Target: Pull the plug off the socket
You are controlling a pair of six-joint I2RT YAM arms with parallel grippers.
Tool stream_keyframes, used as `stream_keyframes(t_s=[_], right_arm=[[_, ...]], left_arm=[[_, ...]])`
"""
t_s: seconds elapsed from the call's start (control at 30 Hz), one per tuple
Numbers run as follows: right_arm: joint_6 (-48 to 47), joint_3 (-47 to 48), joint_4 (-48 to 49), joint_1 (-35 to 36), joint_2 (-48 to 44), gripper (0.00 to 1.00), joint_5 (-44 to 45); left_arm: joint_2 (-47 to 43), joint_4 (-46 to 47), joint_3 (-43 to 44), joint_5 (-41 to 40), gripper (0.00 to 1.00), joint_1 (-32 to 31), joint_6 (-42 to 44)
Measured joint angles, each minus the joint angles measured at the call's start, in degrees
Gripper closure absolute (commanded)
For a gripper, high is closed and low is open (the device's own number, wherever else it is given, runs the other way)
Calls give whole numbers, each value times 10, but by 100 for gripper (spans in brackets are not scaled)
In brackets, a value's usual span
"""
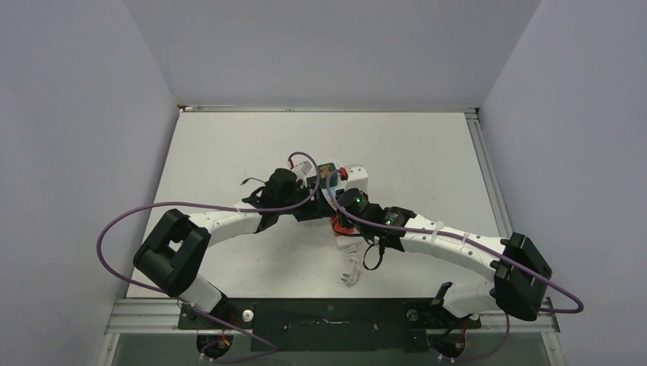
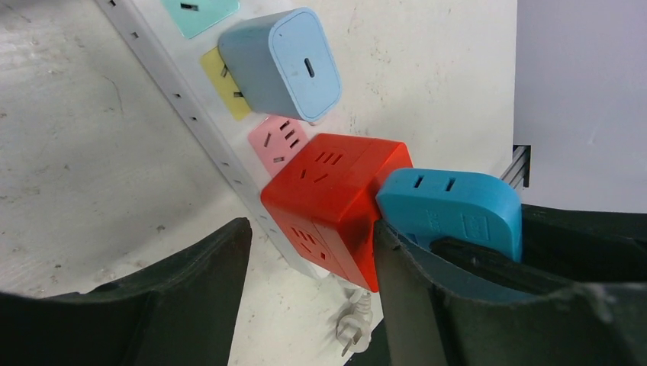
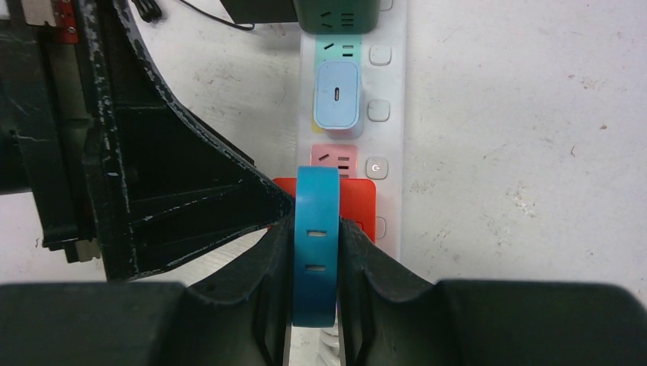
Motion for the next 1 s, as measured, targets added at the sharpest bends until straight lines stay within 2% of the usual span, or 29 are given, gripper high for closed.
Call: stream_keyframes(t_s=[0.17, 0.6, 1.0], right_arm=[[-4, 0, -1, 0, 0, 94, 1], [-18, 3, 2, 0, 8, 95, 10], [-26, 3, 0, -3, 8, 95, 14]], left_arm=[[21, 14, 3, 17, 51, -3, -7], [35, 15, 24, 26, 72, -15, -16], [42, 9, 37, 16, 76, -22, -15]])
